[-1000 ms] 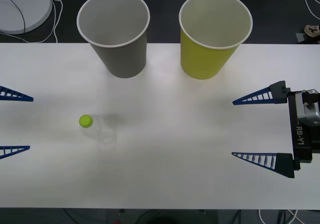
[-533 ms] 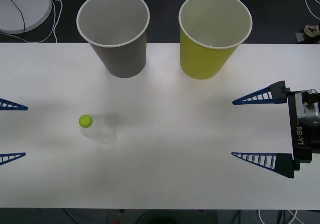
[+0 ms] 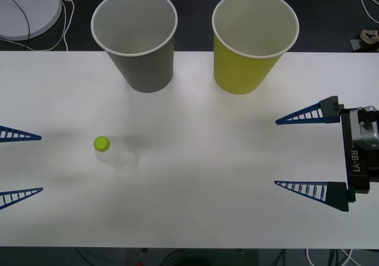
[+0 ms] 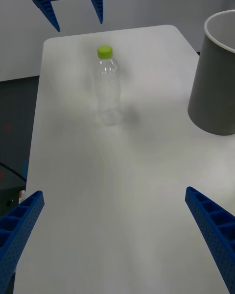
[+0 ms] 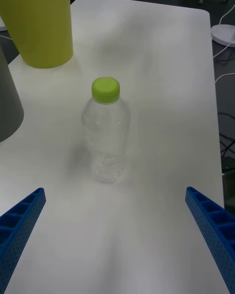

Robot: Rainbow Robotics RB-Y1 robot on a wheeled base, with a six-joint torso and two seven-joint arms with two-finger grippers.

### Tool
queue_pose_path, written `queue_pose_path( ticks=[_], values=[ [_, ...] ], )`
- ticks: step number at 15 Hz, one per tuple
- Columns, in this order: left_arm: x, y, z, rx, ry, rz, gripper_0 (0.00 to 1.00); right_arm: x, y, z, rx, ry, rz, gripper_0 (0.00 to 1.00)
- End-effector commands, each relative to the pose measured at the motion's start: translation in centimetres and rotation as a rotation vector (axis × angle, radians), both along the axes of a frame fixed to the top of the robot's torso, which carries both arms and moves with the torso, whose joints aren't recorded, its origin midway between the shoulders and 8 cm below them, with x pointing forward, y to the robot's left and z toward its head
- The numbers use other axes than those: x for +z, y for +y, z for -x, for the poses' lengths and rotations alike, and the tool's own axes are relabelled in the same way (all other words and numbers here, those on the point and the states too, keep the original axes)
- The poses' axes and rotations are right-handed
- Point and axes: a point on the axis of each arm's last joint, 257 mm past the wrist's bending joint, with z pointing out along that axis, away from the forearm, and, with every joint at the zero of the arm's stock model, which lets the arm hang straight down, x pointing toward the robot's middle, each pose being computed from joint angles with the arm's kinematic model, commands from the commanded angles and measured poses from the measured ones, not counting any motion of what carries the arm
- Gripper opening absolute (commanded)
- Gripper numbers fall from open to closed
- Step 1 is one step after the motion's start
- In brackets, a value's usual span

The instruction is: Put the can into the green bin and the plastic bottle into the gray bin

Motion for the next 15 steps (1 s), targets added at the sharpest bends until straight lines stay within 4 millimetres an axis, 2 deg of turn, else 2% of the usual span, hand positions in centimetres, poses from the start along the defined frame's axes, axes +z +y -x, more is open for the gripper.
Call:
queue_pose_path(
  ticks=[1,8,15],
  values=[
    [-0.8,-0.5,-0.7,0.024,-0.016,0.014,1.00,0.0,0.0,0.0,0.000,0.000,0.000,1.00],
    [-2.8,-3.3,-2.0,0.024,-0.013,0.044,1.00,0.0,0.0,0.0,0.000,0.000,0.000,1.00],
    [-3.9,-6.0,-2.4,0.025,-0.013,0.110,1.00,0.0,0.0,0.0,0.000,0.000,0.000,1.00]
  ],
)
